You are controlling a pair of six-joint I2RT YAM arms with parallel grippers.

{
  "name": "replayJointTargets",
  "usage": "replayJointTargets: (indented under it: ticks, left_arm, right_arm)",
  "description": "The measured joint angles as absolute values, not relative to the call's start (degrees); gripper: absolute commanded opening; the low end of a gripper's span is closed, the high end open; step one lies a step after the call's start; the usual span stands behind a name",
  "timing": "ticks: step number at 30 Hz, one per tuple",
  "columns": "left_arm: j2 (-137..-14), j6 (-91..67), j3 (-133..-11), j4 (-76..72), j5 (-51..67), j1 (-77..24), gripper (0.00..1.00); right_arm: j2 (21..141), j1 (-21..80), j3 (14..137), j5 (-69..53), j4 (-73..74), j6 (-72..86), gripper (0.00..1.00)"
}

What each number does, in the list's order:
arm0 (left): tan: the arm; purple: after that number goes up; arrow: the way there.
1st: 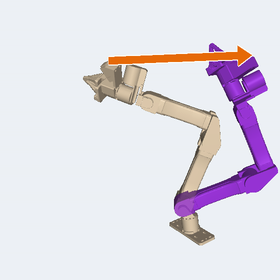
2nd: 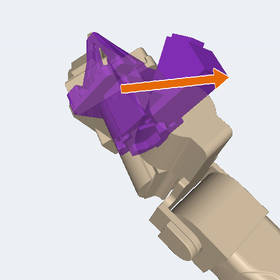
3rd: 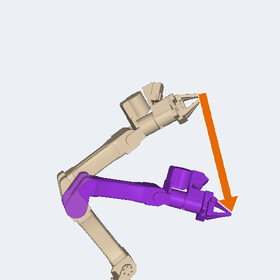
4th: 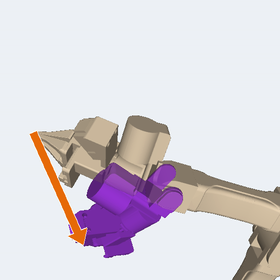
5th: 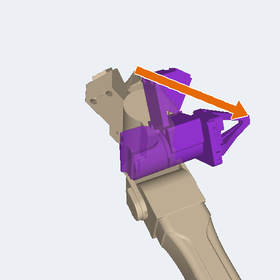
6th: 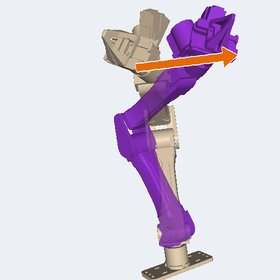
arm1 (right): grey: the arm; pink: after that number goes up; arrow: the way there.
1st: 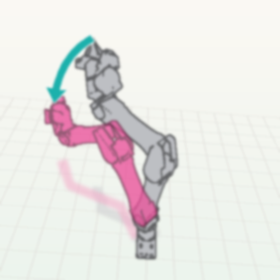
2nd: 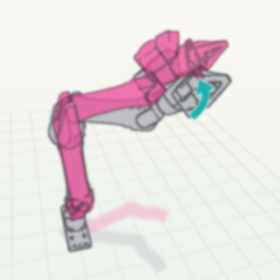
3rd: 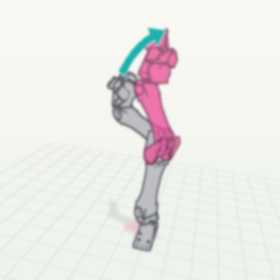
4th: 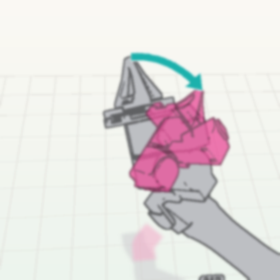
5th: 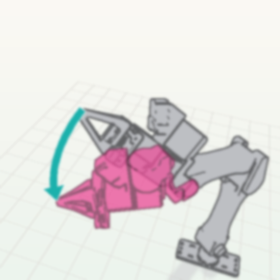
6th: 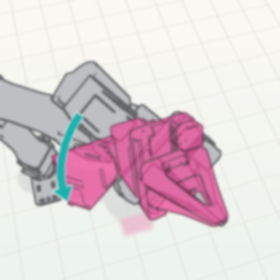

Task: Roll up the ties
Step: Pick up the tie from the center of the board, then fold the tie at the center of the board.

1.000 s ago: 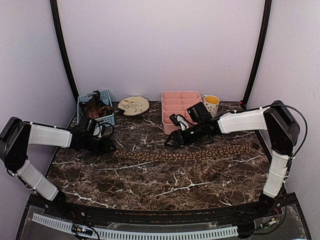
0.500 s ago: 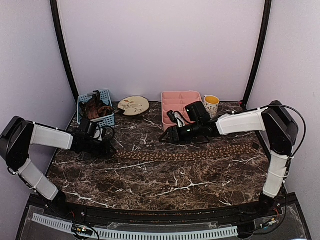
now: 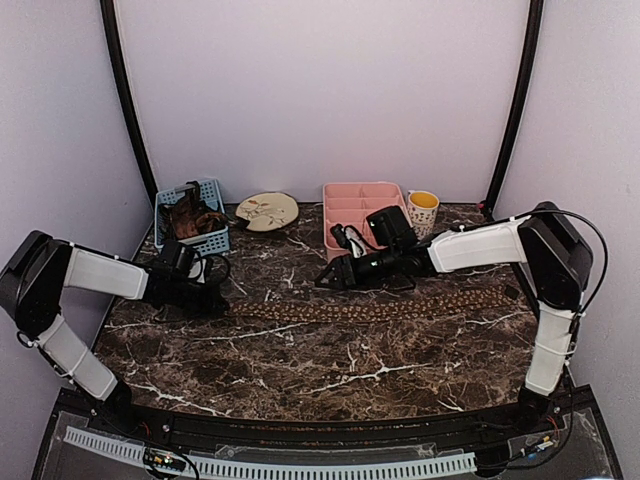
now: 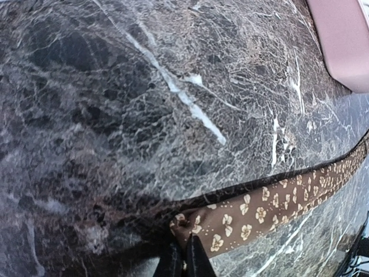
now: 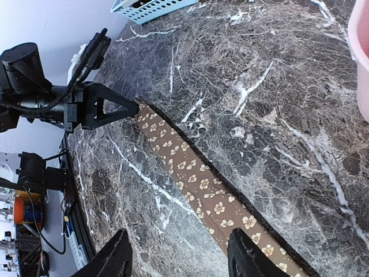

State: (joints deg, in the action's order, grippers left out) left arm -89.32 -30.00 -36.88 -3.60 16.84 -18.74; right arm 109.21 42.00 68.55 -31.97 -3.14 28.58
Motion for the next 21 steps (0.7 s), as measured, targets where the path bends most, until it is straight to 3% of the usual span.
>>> replayJointTargets:
  ticks: [11,21]
  left_arm:
    - [-81.01,-26.39,-41.58,7.38,14.87,-19.64,0.0]
    - [-83.13,-25.85,-45.45,6.26,19.11,-28.91,0.0]
  right_arm:
    - [112.73,44.12,68.79,-33.39,-4.93,30.79,0.51]
    - [113.36,44.21,68.79,-33.87,-6.96,33.56,0.46]
